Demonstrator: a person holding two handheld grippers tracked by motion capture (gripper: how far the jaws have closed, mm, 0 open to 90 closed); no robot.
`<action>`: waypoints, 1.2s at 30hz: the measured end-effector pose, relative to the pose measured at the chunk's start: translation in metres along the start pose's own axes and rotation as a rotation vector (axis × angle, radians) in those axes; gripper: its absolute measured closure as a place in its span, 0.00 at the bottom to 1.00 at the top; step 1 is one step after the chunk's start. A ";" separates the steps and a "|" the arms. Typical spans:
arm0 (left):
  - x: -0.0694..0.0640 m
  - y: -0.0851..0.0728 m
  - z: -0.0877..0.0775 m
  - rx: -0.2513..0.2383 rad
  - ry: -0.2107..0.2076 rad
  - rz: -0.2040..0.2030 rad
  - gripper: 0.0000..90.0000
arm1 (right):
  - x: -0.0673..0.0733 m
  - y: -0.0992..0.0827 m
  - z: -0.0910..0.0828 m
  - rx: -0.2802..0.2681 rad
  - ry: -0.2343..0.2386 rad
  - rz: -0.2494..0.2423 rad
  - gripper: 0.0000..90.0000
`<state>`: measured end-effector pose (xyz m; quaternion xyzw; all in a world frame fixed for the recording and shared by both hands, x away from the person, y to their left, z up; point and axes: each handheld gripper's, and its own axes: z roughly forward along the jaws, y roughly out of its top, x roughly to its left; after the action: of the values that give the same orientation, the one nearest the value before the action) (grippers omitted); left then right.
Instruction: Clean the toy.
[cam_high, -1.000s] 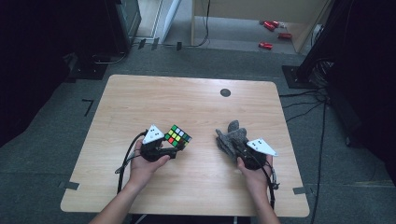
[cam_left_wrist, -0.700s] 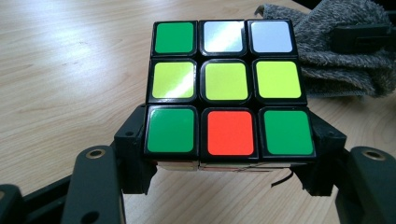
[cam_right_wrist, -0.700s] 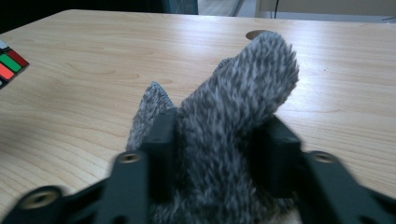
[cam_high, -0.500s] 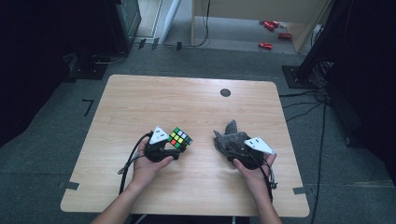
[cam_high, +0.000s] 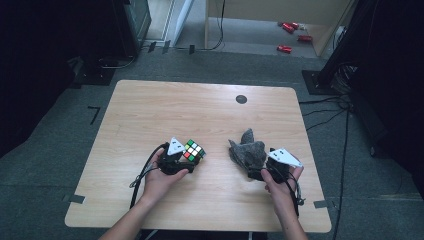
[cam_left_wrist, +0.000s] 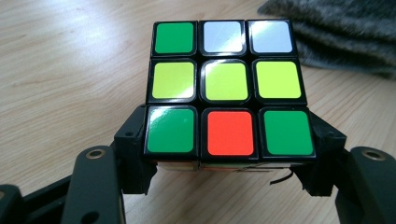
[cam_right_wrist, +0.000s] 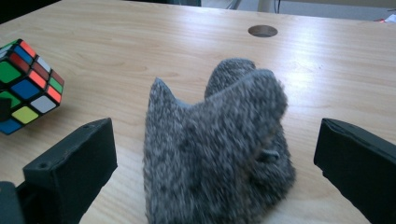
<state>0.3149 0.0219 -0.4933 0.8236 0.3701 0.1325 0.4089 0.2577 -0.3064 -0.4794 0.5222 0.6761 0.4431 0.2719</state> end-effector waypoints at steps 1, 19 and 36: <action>0.000 0.000 0.001 0.012 0.003 0.000 0.39 | -0.001 -0.001 -0.002 0.005 0.001 0.002 0.00; -0.003 -0.003 0.015 0.060 0.020 0.029 0.38 | 0.004 -0.017 -0.007 0.027 0.008 -0.034 0.00; 0.020 -0.003 -0.029 -0.057 -0.064 -0.096 0.11 | -0.019 -0.013 -0.024 0.049 -0.003 -0.036 0.00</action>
<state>0.3121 0.0541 -0.4792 0.7967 0.3918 0.0968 0.4499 0.2380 -0.3328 -0.4818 0.5173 0.6956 0.4204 0.2680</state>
